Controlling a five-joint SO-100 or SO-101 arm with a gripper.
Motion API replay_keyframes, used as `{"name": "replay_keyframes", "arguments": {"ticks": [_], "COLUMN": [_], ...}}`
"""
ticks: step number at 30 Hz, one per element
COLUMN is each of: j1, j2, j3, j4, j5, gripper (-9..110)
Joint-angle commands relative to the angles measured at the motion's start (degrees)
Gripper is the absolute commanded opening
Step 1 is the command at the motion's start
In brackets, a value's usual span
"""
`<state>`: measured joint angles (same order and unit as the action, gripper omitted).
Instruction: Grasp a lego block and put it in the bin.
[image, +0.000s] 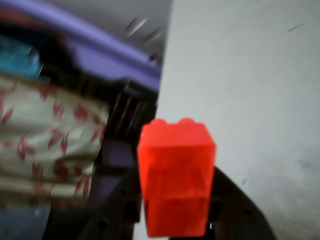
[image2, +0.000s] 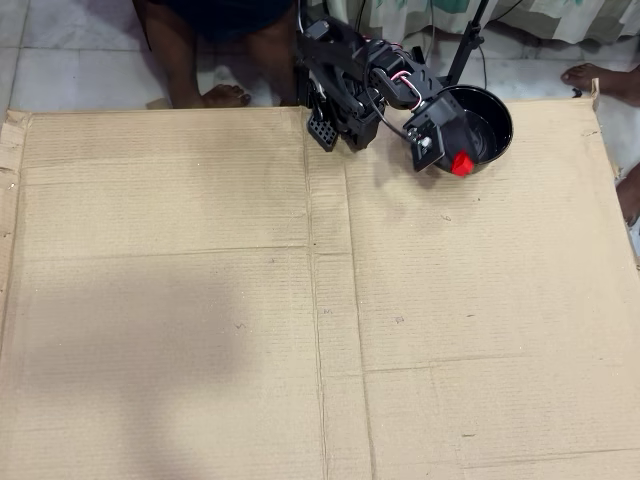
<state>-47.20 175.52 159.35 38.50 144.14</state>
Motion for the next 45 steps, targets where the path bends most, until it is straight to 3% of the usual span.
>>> {"name": "replay_keyframes", "arguments": {"ticks": [1,19,28,37,45], "j1": [-4.66,-28.74,-31.64,-31.46,-24.43], "j2": [4.13,19.95,20.57,20.57,20.57], "j3": [0.70,11.69,16.70,18.37,23.20], "j4": [-0.88,-0.88,-0.88,-0.88,-0.79], "j5": [0.26,0.26,-0.44,-4.92,-8.44], "gripper": [0,0,1,29,33]}}
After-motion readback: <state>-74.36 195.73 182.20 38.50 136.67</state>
